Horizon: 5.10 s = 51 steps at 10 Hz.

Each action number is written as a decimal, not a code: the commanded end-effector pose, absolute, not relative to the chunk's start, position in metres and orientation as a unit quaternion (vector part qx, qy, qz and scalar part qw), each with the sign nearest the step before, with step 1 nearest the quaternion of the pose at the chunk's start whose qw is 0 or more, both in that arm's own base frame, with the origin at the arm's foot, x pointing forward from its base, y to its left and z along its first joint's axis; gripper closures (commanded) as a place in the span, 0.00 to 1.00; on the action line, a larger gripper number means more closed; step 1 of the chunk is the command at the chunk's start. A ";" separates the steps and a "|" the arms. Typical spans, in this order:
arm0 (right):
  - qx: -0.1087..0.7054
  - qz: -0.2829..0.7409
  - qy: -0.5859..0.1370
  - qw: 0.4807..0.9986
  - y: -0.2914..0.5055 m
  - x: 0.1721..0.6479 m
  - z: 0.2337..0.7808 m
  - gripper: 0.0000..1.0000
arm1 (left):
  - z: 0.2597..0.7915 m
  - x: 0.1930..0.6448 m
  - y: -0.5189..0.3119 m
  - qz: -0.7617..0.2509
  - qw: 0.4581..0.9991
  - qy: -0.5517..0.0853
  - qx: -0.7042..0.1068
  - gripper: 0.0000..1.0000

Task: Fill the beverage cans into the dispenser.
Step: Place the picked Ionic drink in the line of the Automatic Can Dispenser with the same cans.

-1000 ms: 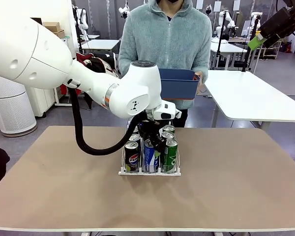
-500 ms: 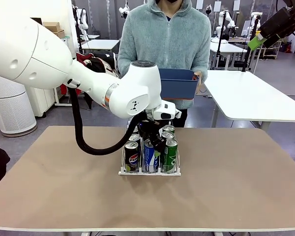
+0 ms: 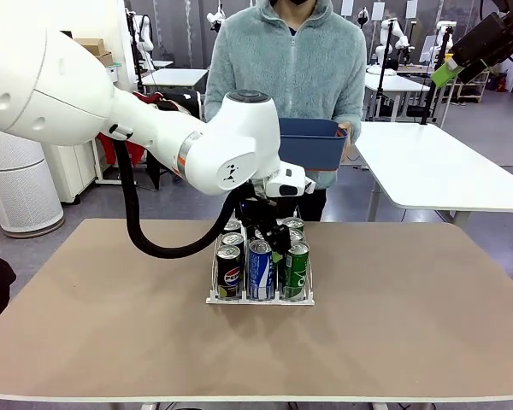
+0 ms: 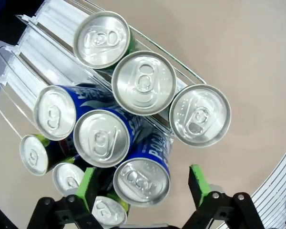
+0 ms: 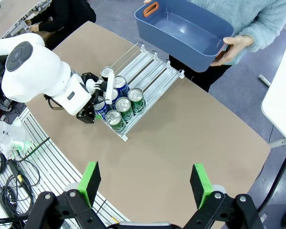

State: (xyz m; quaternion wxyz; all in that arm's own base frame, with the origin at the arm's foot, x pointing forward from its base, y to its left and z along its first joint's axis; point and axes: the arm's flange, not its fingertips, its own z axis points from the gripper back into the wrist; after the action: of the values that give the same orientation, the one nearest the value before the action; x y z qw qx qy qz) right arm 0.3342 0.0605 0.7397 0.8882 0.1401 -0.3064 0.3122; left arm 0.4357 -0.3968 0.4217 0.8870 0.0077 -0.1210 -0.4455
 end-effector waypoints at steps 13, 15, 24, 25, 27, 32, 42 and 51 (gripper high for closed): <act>0.140 0.312 -0.306 0.888 0.062 0.334 0.740 0.00 | 0.442 0.428 -0.394 -0.431 0.891 -0.139 0.016 0.00; 0.140 0.312 -0.306 0.888 0.062 0.334 0.740 0.00 | 0.442 0.428 -0.394 -0.431 0.891 -0.139 0.016 0.00; 0.140 0.312 -0.306 0.888 0.062 0.334 0.740 0.00 | 0.579 0.411 -0.296 -0.416 0.891 -0.177 -0.026 0.00; 0.140 0.312 -0.306 0.888 0.062 0.334 0.740 0.00 | 0.599 0.411 -0.283 -0.416 0.889 -0.188 -0.031 0.00; 0.140 0.312 -0.306 0.888 0.062 0.334 0.740 0.00 | 0.649 0.405 -0.252 -0.417 0.885 -0.209 -0.019 0.00; 0.140 0.312 -0.306 0.888 0.062 0.334 0.740 0.00 | 0.757 0.385 -0.205 -0.421 0.860 -0.283 -0.049 0.00; 0.140 0.312 -0.306 0.888 0.062 0.334 0.740 0.00 | 0.793 0.363 -0.194 -0.397 0.859 -0.319 -0.051 0.00; 0.140 0.312 -0.306 0.888 0.062 0.334 0.740 0.00 | 0.793 0.363 -0.194 -0.397 0.859 -0.319 -0.051 0.00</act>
State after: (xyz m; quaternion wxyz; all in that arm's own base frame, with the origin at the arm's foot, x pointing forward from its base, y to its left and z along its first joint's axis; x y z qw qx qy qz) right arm 0.3343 0.0603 0.7397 0.8883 0.1401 -0.3065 0.3120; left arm 0.3630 -0.1954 0.7929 0.8591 -0.0509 -0.3175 -0.3983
